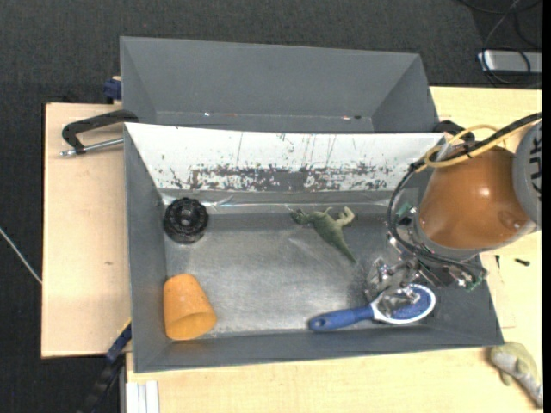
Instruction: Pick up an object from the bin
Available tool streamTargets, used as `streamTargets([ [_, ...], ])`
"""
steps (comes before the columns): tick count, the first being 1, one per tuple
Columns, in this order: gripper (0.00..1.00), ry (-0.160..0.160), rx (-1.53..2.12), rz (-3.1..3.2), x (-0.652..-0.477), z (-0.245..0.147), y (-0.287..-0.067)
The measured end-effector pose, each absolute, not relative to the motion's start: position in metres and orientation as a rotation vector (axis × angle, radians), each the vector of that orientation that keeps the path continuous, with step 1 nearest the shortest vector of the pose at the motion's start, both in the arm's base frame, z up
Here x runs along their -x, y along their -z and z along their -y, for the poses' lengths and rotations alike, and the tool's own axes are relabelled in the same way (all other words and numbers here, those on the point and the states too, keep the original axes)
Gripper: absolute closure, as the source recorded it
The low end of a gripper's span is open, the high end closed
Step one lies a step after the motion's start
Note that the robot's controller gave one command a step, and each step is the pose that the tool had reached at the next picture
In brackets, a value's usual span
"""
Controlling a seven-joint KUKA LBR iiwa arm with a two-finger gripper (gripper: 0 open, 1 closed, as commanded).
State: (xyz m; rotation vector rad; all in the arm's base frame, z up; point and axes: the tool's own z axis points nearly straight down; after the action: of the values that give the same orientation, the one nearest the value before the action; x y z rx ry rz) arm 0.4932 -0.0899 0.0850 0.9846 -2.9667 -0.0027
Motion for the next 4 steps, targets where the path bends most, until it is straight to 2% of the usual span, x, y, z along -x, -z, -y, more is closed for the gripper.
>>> streamTargets([
  [1, 1.00, -0.010, -1.353, 2.848, -0.504, 0.086, -0.215],
  [2, 0.00, 0.000, -1.350, 2.843, -0.503, 0.085, -0.212],
  [3, 0.00, -0.007, -1.900, 2.504, -0.515, 0.089, -0.085],
  [4, 1.00, -0.027, -1.890, 2.504, -0.516, 0.097, -0.089],
])
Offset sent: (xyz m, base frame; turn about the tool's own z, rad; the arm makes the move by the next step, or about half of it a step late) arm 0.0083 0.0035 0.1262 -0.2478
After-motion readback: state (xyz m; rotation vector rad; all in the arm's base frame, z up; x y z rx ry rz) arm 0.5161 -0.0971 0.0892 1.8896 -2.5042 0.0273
